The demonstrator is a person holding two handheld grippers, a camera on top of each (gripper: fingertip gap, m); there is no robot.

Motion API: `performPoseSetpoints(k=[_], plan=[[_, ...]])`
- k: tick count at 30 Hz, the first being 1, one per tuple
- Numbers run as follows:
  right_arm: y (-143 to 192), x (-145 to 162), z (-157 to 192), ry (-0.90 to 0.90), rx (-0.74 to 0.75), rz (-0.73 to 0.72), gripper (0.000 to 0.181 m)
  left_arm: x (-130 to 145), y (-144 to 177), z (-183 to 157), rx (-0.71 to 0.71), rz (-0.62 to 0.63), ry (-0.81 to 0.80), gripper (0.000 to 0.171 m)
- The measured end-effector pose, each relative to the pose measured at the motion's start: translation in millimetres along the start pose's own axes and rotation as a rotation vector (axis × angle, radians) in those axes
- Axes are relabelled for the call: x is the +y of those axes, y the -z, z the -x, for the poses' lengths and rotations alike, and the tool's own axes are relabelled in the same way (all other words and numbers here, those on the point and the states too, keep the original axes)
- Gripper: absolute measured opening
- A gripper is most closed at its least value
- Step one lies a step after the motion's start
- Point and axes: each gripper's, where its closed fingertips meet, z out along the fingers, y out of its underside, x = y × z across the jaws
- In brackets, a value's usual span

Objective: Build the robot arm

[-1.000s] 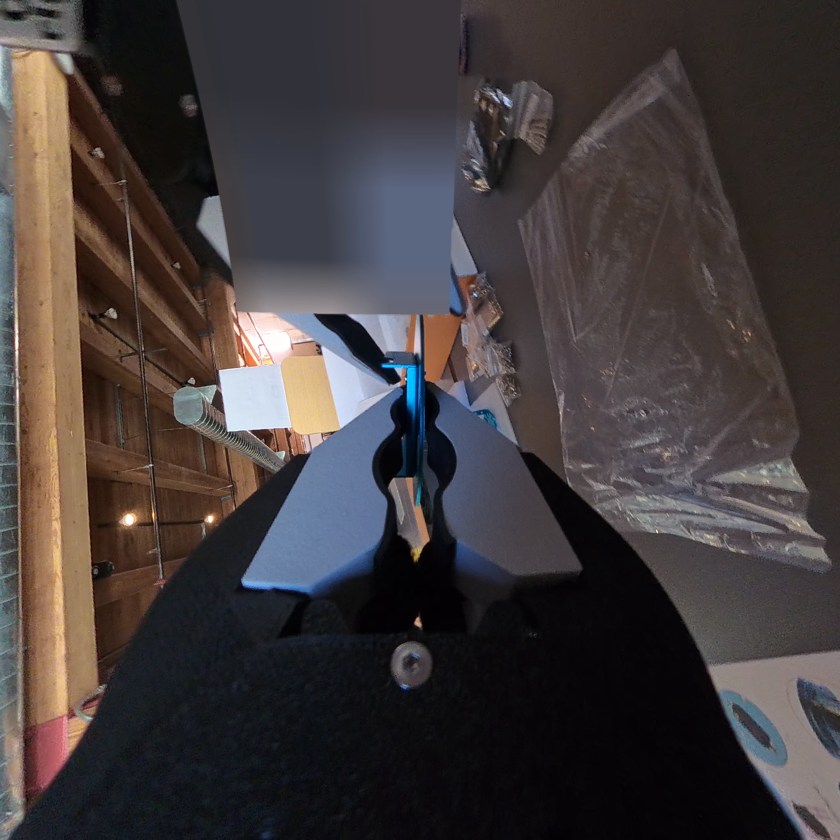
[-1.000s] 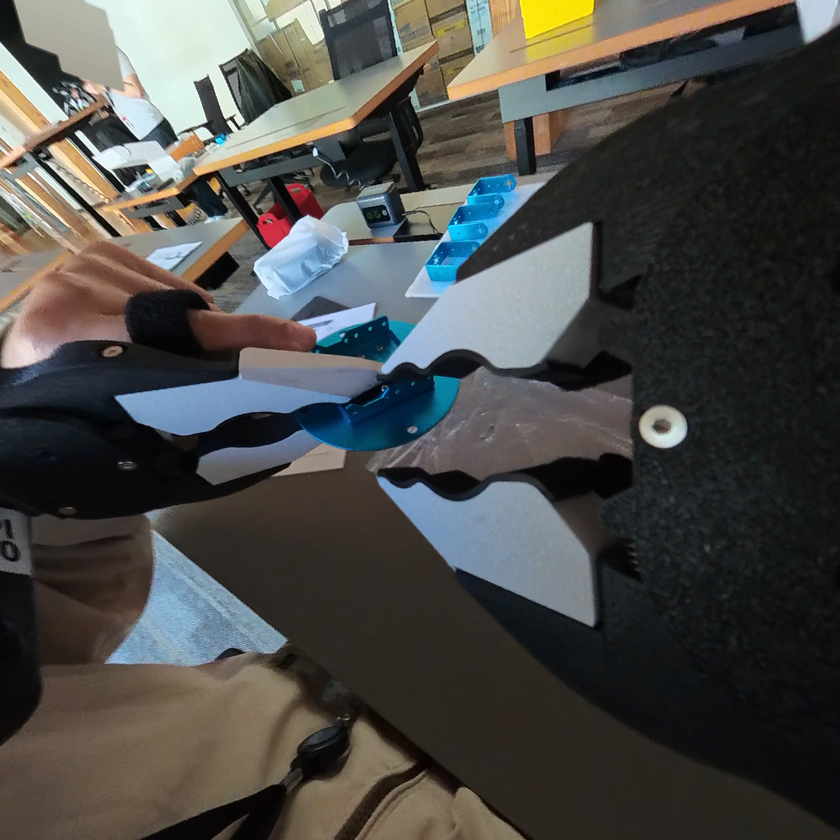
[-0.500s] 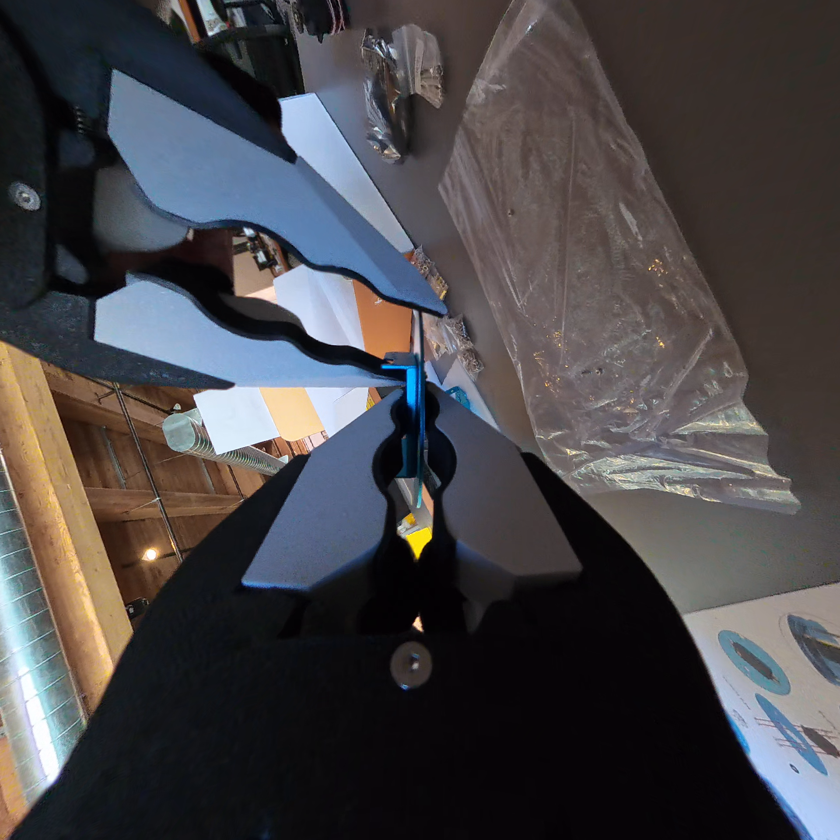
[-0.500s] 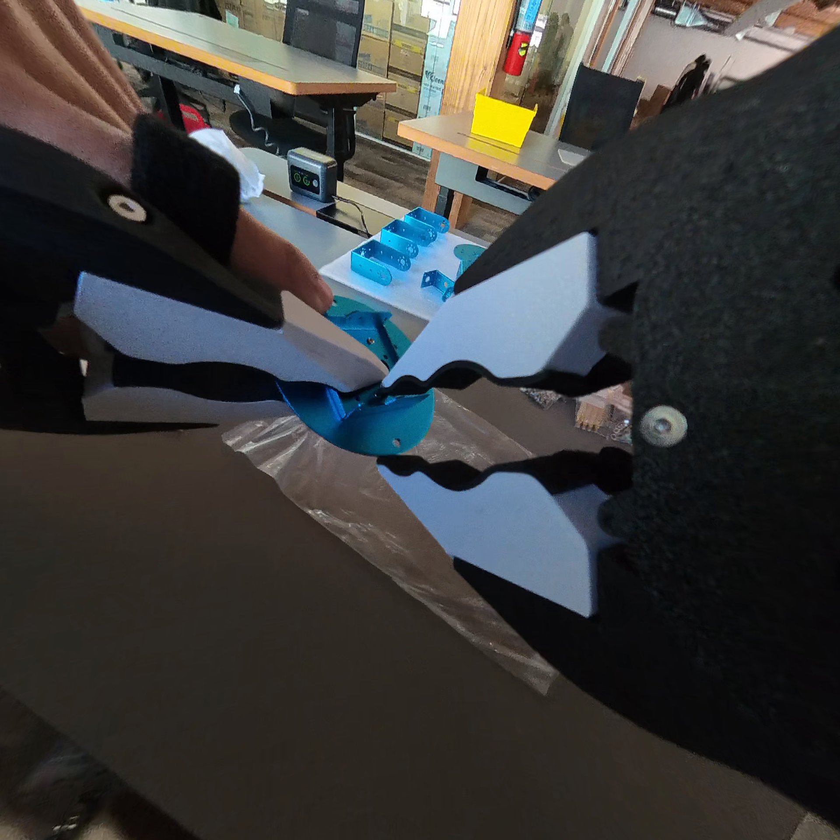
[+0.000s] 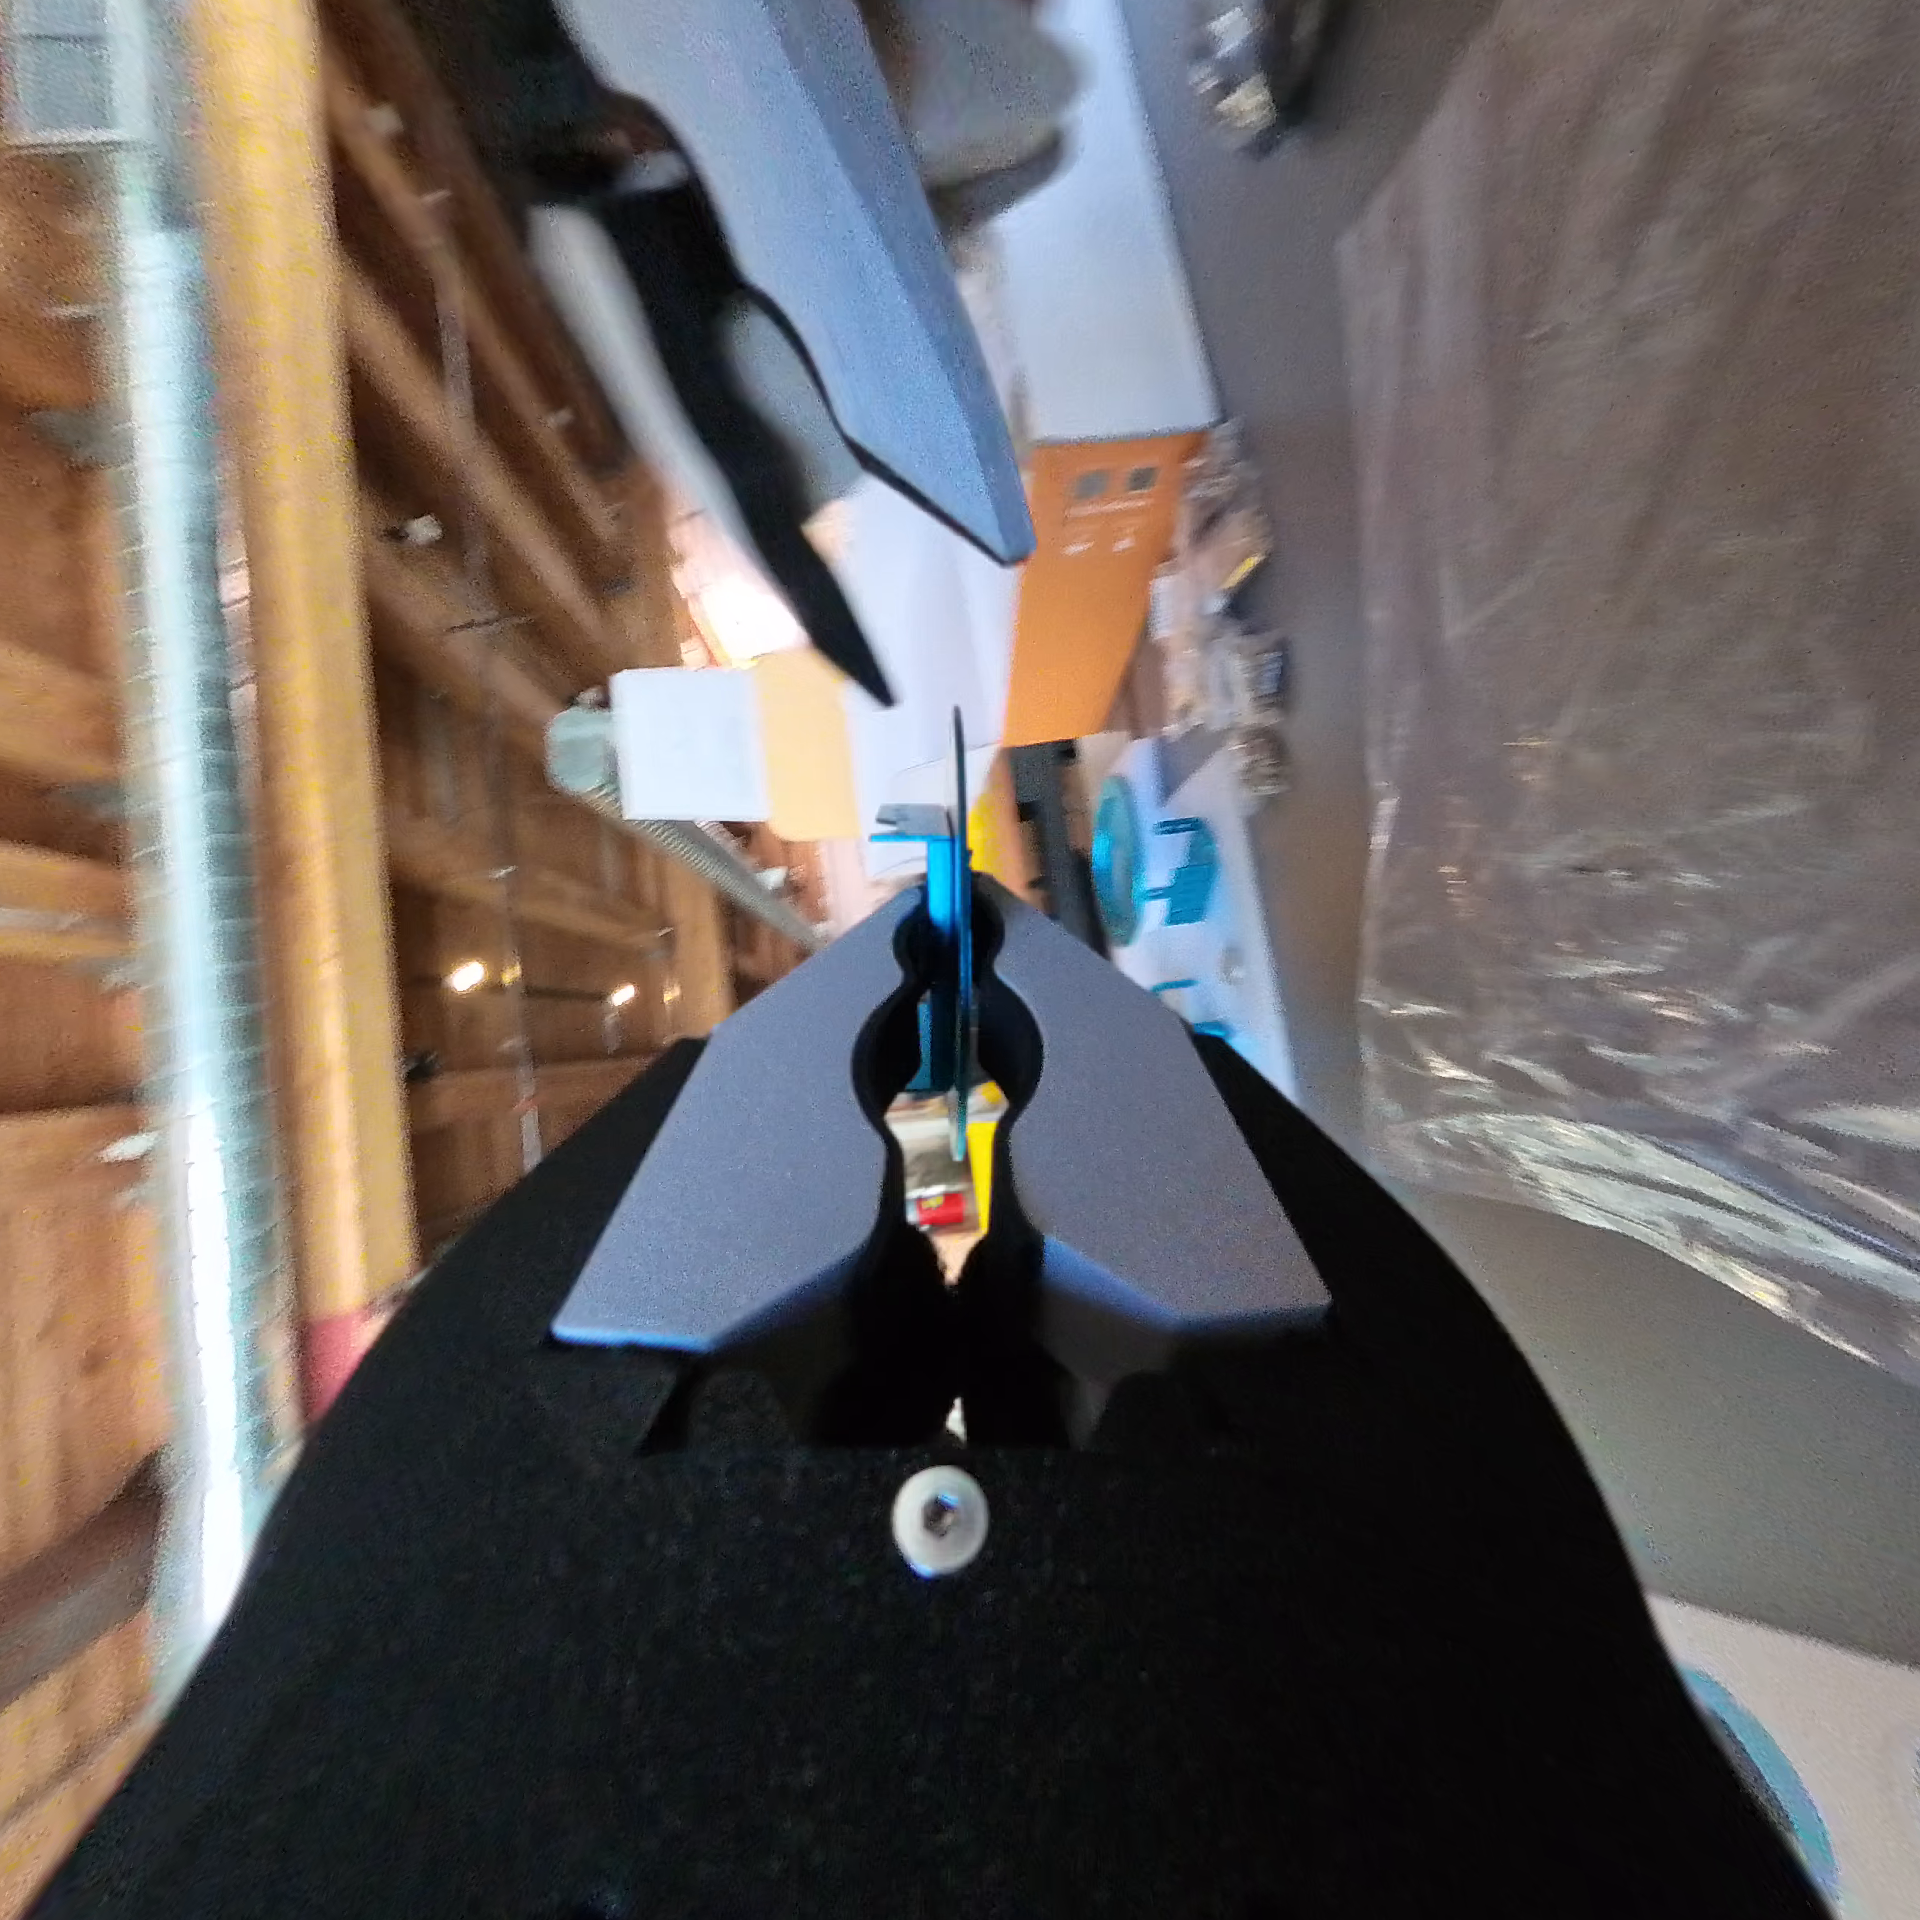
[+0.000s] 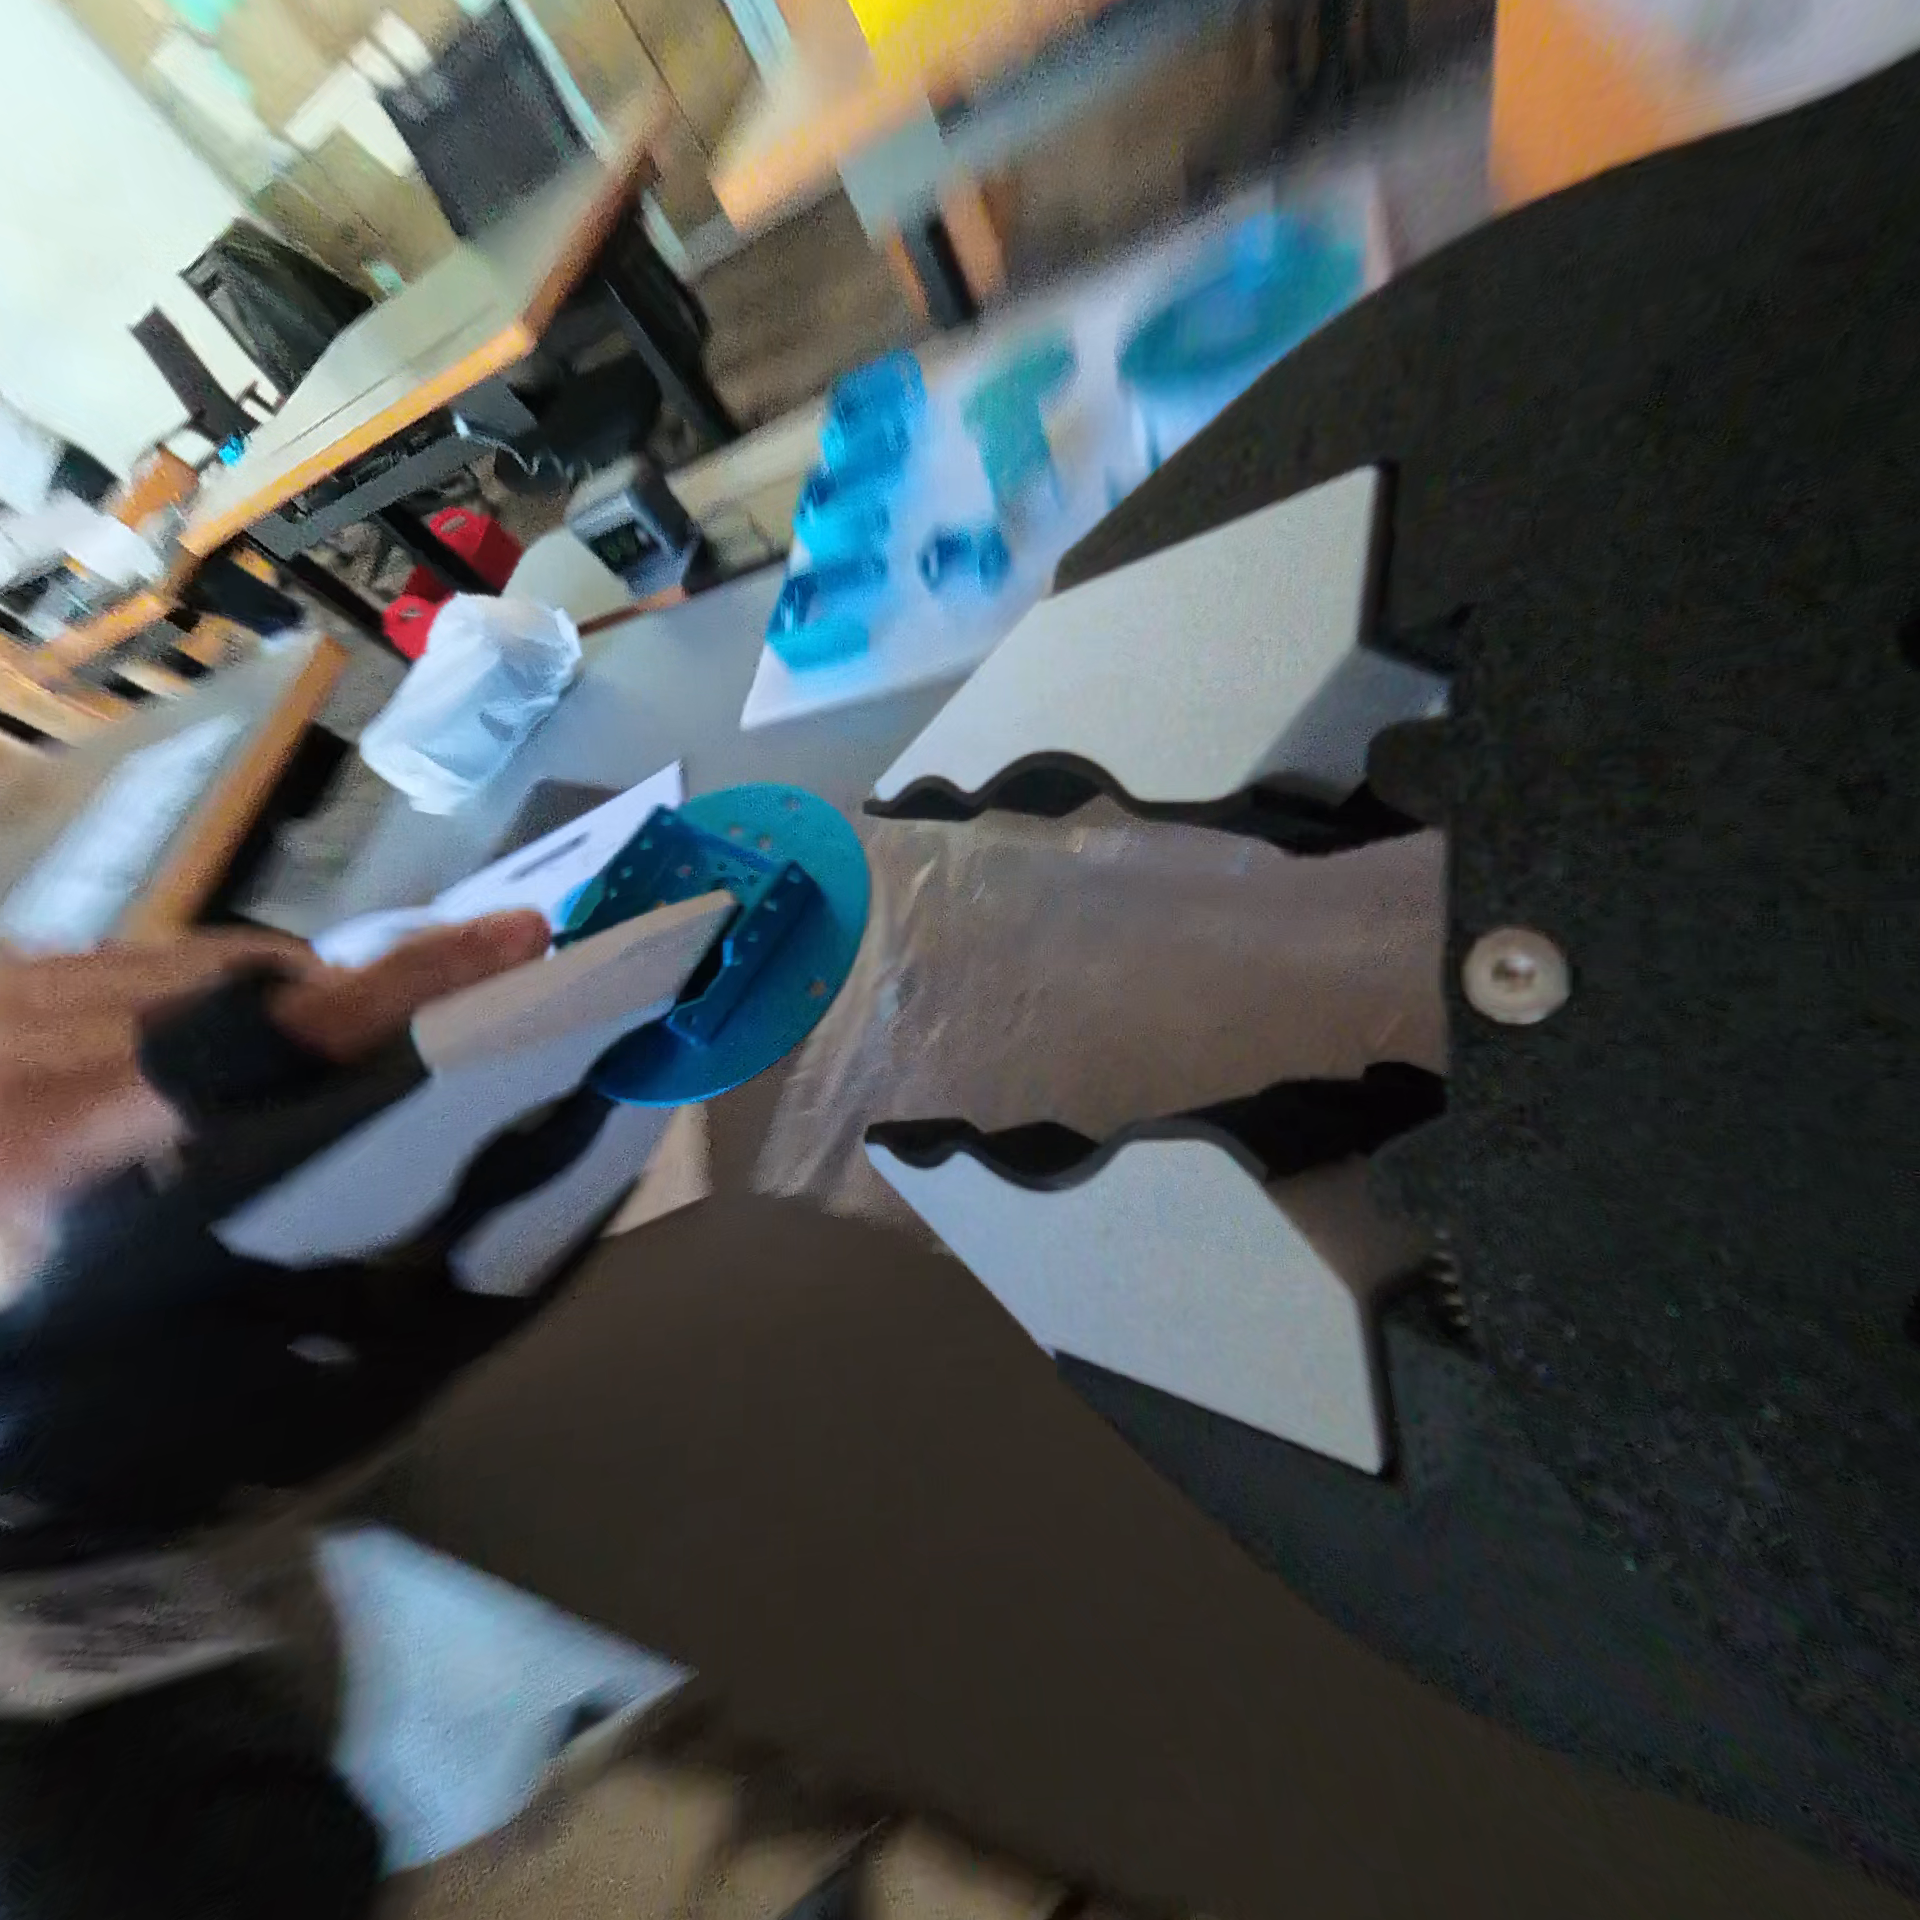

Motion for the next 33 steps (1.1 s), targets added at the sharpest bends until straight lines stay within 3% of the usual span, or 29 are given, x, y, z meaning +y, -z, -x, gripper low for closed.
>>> performPoseSetpoints(k=[3,4,6,7,16,21,29,33], plan=[[-9,10,-9,-0.716,-0.157,-0.279,0.052,9,-4,6,-0.132,0.074,-0.005,0.001],[-11,11,-12,-0.912,-0.226,-0.362,0.036,9,-5,5,-0.16,0.083,-0.001,0.001],[-12,9,-11,-1.148,-0.382,-0.483,0.017,5,-7,0,-0.183,0.086,0.003,0.001],[-16,11,-8,-1.209,-0.421,-0.475,0.014,6,-8,-2,-0.192,0.099,-0.002,0.001],[-27,20,-2,-1.462,-0.581,-0.419,0.001,7,-16,-21,-0.195,0.125,-0.032,0.001],[-35,36,5,-1.62,-0.708,-0.309,0.0,5,-17,-39,-0.176,0.091,-0.028,0.002],[-37,51,5,-1.651,-0.762,-0.146,0.0,-1,-8,-60,-0.032,-0.03,0.024,0.031],[-41,51,13,-1.632,-0.791,-0.069,0.0,0,-7,-72,0.062,-0.083,-0.007,0.033]])
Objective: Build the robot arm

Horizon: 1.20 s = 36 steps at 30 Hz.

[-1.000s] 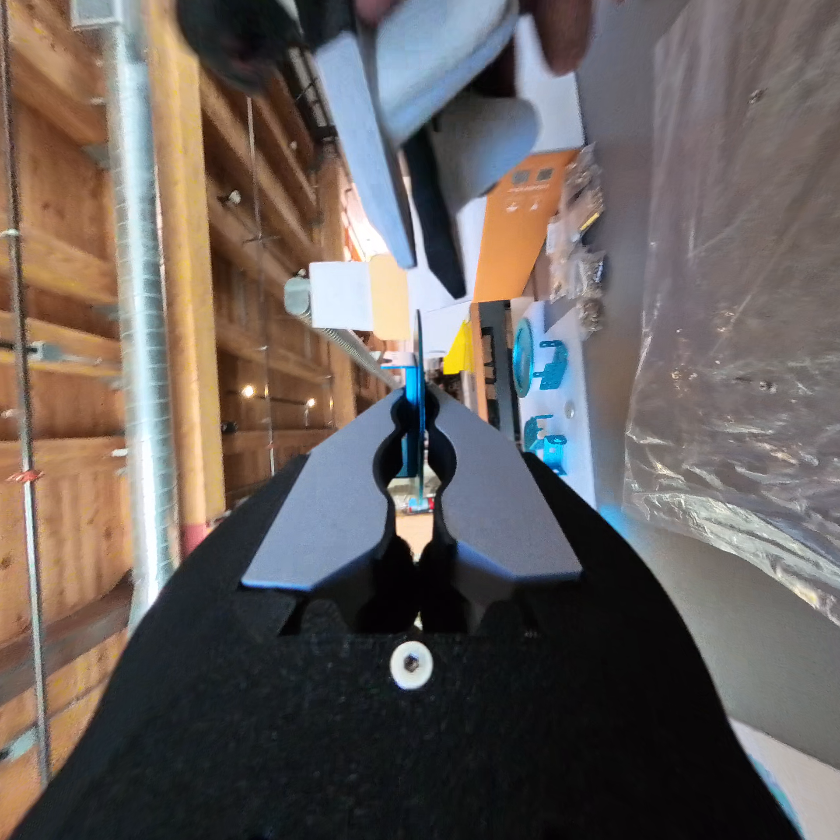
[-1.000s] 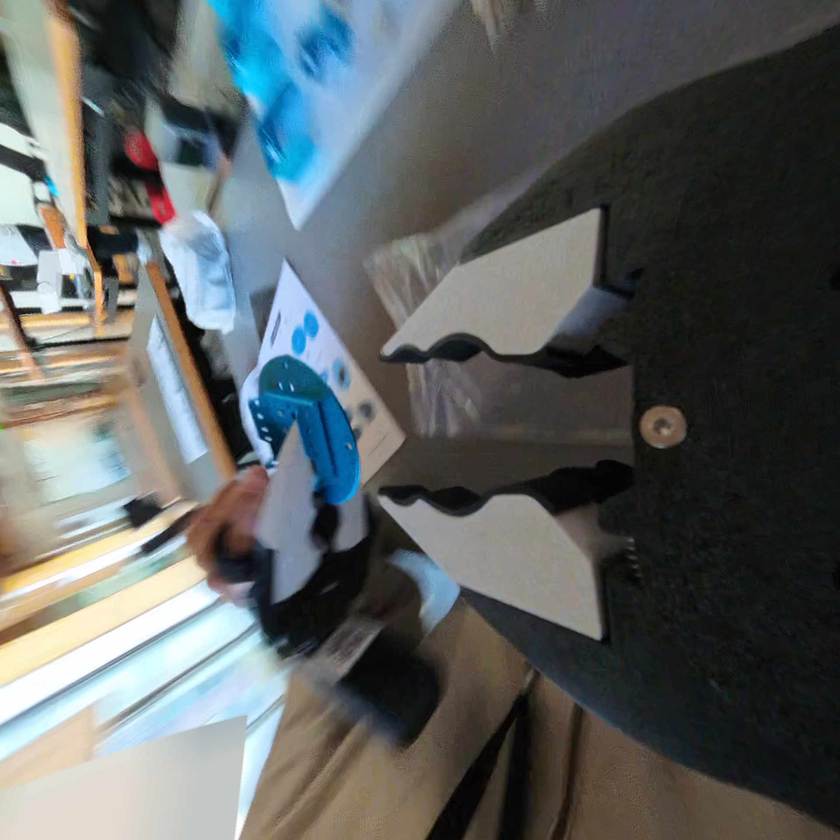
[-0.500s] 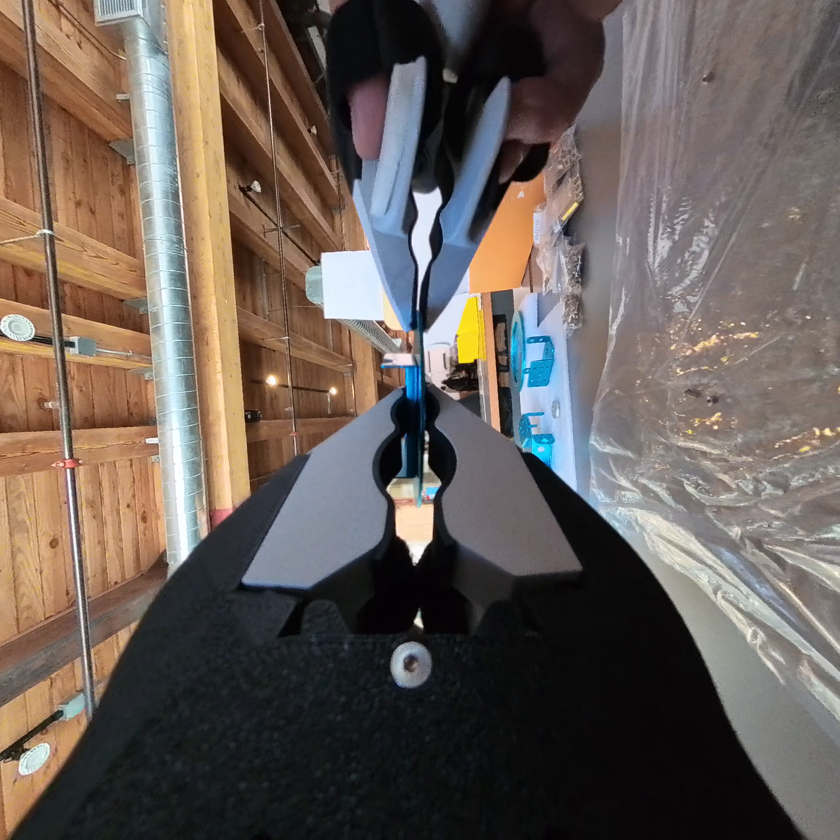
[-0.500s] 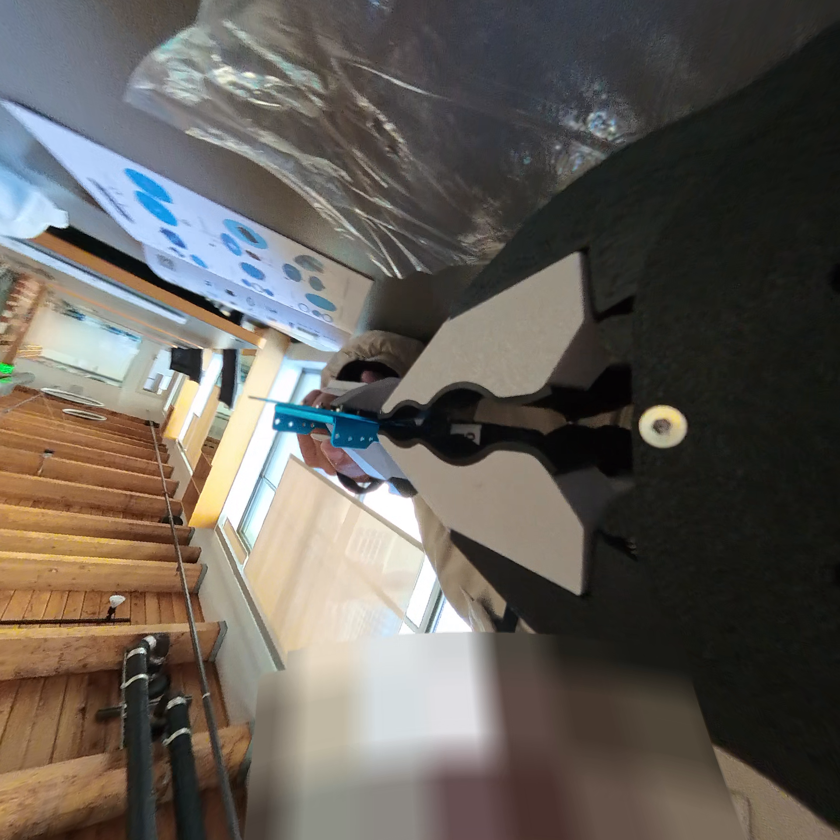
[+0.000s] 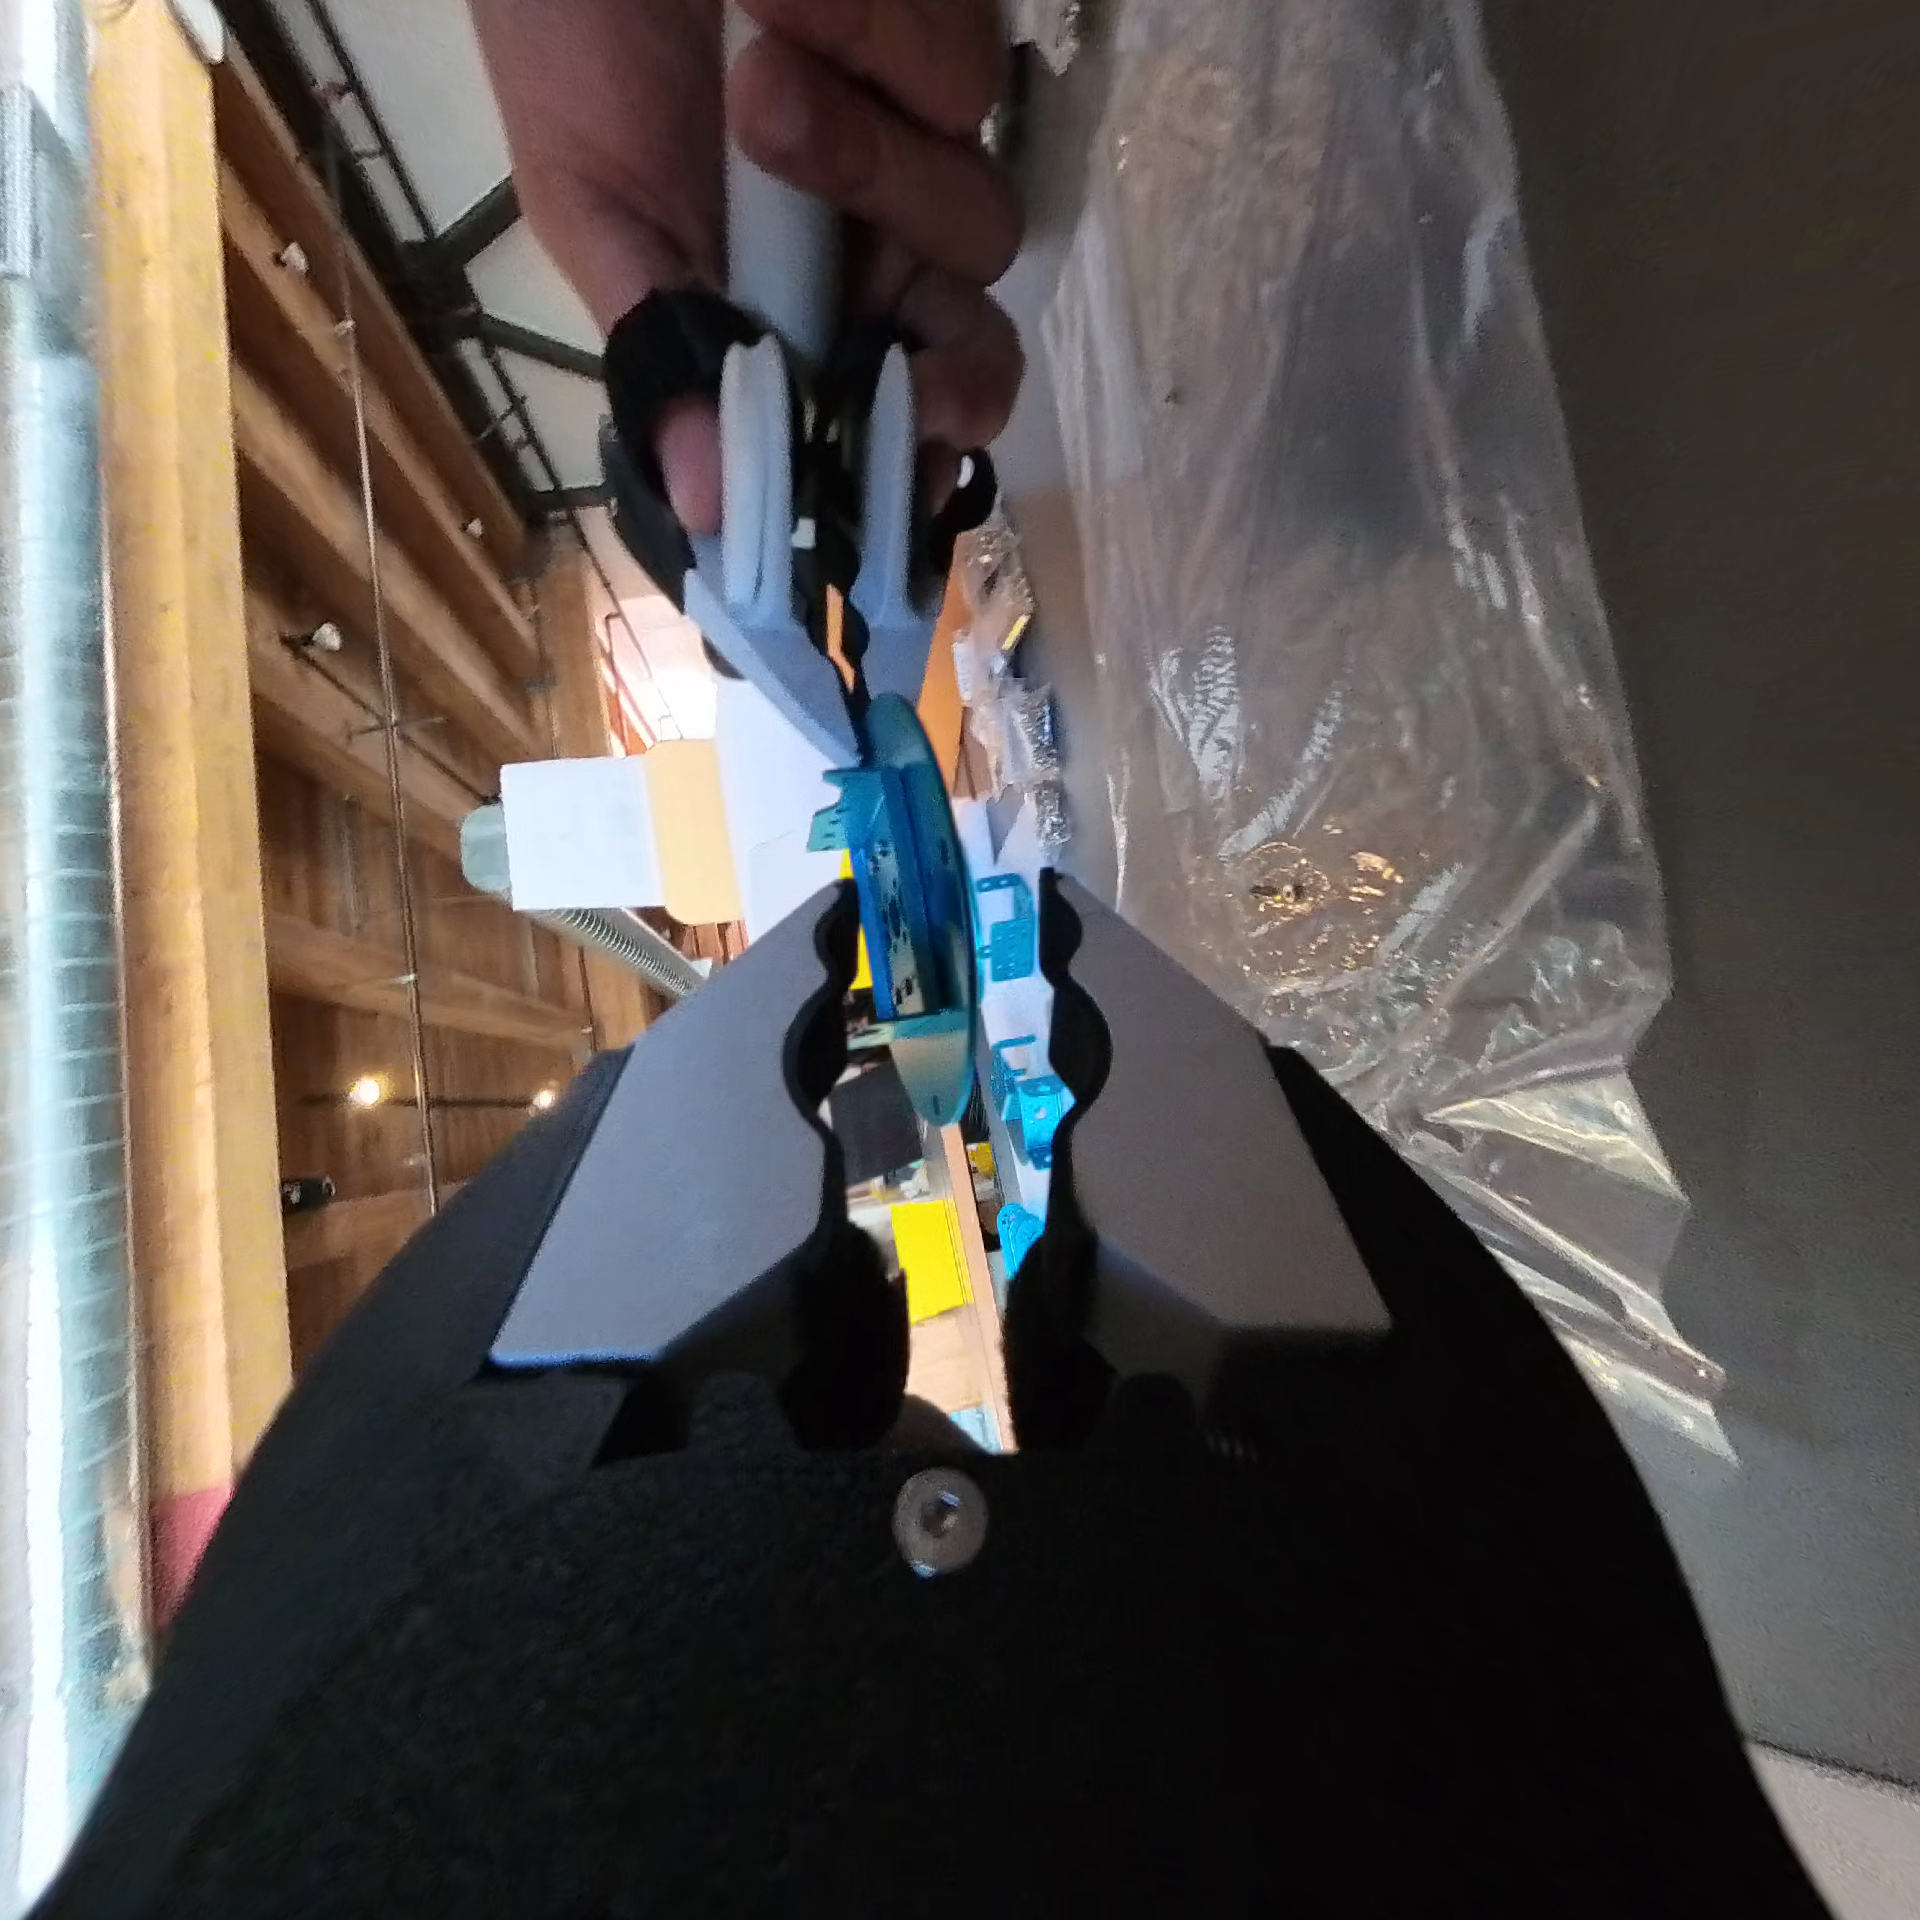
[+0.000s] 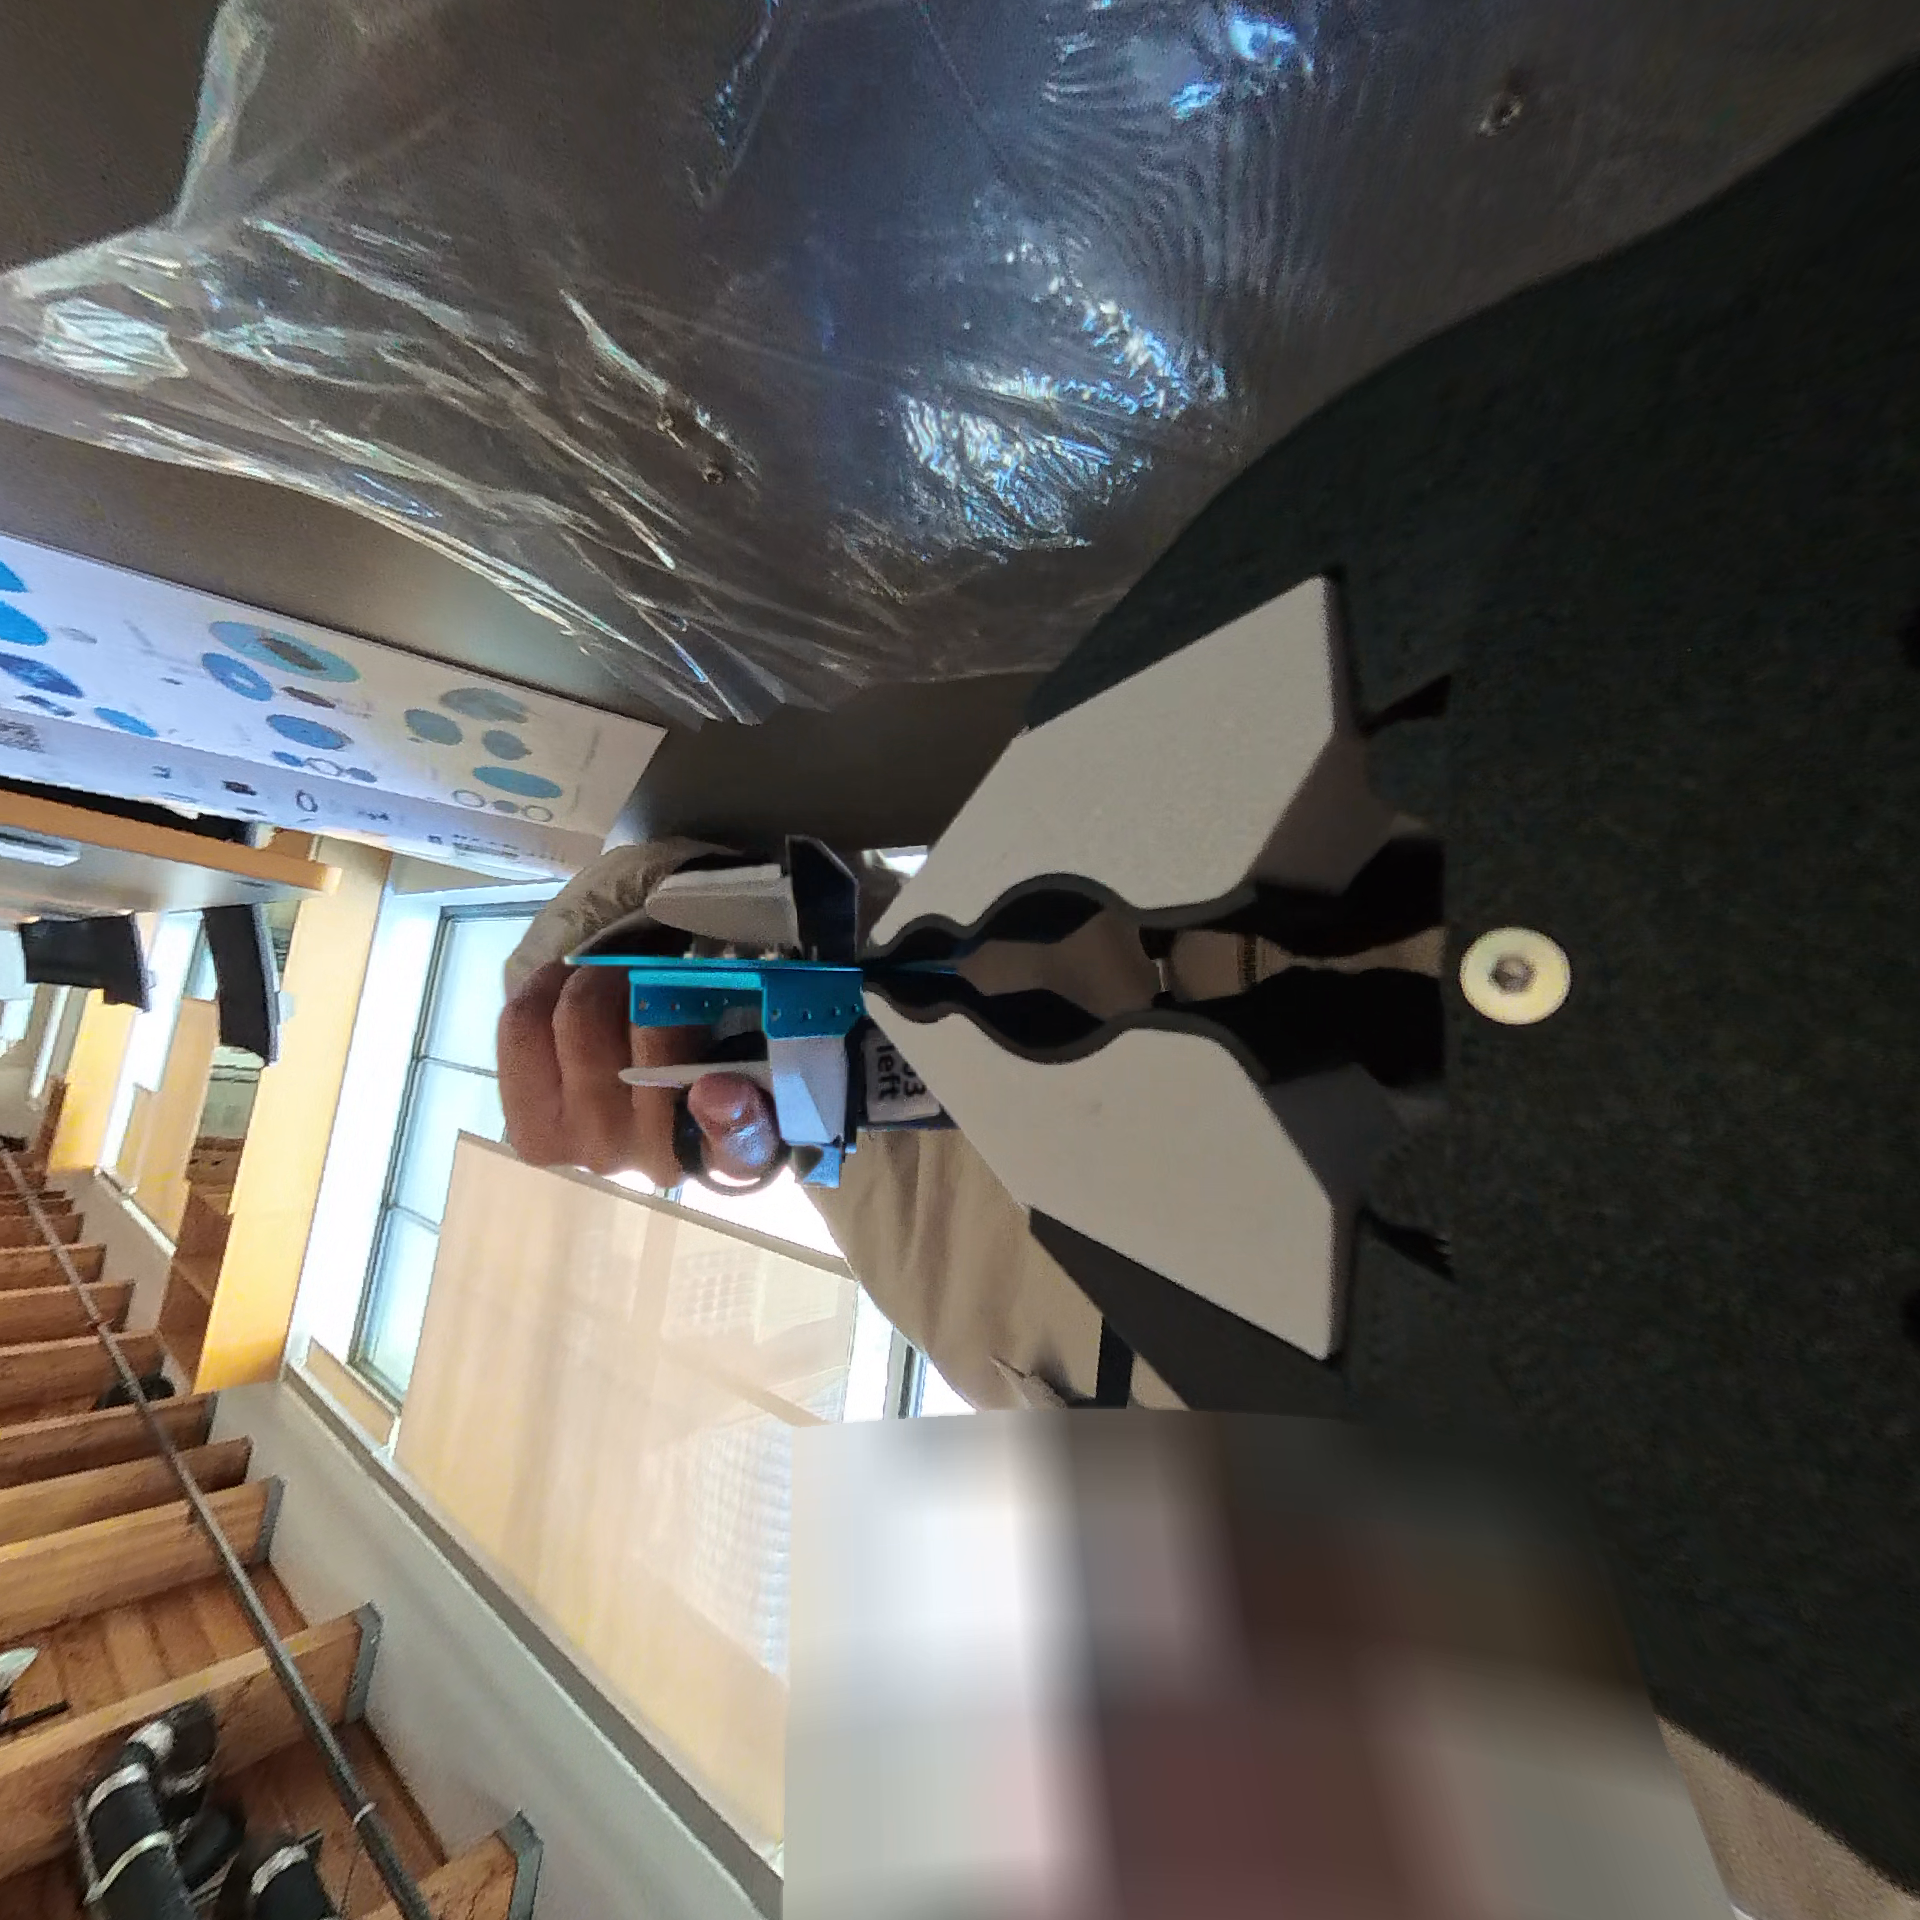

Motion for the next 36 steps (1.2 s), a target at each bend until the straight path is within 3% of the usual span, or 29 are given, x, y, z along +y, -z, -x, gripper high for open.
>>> performPoseSetpoints(k=[6,8,15,23,26,29,36], plan=[[-7,6,-2,-0.015,-0.003,0.054,0.0,-1,-2,-3,0.029,-0.036,-0.05,0.032],[-10,8,-3,-0.019,-0.005,0.067,0.0,-6,0,-2,0.019,-0.066,-0.058,0.02],[-11,8,-2,-0.034,-0.029,0.077,0.0,-6,-1,5,-0.03,-0.071,-0.065,0.005],[-10,1,4,0.044,-0.037,0.042,0.003,-3,-4,13,-0.082,-0.043,-0.033,0.004],[-4,-7,15,0.13,-0.044,-0.01,0.018,4,-6,24,-0.101,-0.029,0.11,0.003],[8,-17,30,0.278,-0.017,-0.086,0.02,13,-7,34,-0.099,-0.037,0.324,0.003],[2,-18,42,1.091,0.229,-0.163,0.034,0,-3,48,0.07,-0.237,0.883,0.004]])
